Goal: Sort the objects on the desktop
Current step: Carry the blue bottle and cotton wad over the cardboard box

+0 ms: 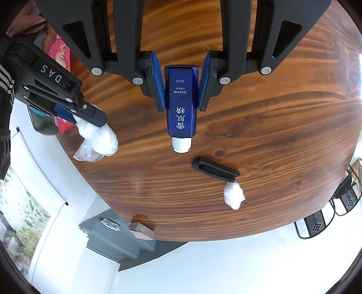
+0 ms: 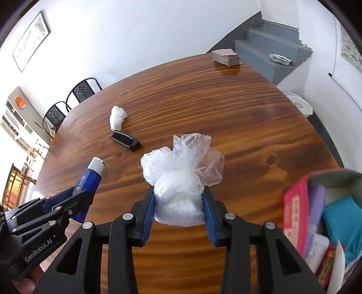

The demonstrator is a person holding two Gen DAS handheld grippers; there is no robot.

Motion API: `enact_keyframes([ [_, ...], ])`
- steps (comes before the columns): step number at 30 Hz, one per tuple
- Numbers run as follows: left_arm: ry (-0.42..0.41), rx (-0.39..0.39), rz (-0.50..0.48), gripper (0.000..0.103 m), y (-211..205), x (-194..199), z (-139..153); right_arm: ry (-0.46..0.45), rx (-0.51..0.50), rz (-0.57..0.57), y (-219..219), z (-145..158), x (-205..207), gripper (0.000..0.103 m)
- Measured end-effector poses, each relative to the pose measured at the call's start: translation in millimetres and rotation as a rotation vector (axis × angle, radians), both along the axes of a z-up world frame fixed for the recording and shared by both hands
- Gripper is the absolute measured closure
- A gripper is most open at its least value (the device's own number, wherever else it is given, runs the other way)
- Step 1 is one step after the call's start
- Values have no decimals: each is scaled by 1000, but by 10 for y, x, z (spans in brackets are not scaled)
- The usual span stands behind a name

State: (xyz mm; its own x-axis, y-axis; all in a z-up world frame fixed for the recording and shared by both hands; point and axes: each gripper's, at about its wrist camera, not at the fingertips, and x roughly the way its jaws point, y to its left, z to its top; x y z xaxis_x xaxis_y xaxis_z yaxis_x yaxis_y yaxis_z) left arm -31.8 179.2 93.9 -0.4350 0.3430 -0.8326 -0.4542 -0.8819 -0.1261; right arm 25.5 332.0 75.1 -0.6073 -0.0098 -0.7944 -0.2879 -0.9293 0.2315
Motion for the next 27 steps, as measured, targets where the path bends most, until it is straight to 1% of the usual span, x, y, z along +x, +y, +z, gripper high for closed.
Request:
enact_keyframes([
  [7, 17, 9, -55, 71, 228, 327, 86, 19, 16, -57, 230, 111, 409, 60],
  [16, 46, 15, -128, 71, 580, 729, 203, 23, 36, -197, 823, 145, 929, 60],
  [20, 53, 19, -148, 71, 694, 875, 242, 28, 50, -237, 1001, 168, 1089, 60],
  [27, 72, 23, -170, 71, 838, 1053, 300, 32, 57, -282, 1267, 190, 1242, 59],
])
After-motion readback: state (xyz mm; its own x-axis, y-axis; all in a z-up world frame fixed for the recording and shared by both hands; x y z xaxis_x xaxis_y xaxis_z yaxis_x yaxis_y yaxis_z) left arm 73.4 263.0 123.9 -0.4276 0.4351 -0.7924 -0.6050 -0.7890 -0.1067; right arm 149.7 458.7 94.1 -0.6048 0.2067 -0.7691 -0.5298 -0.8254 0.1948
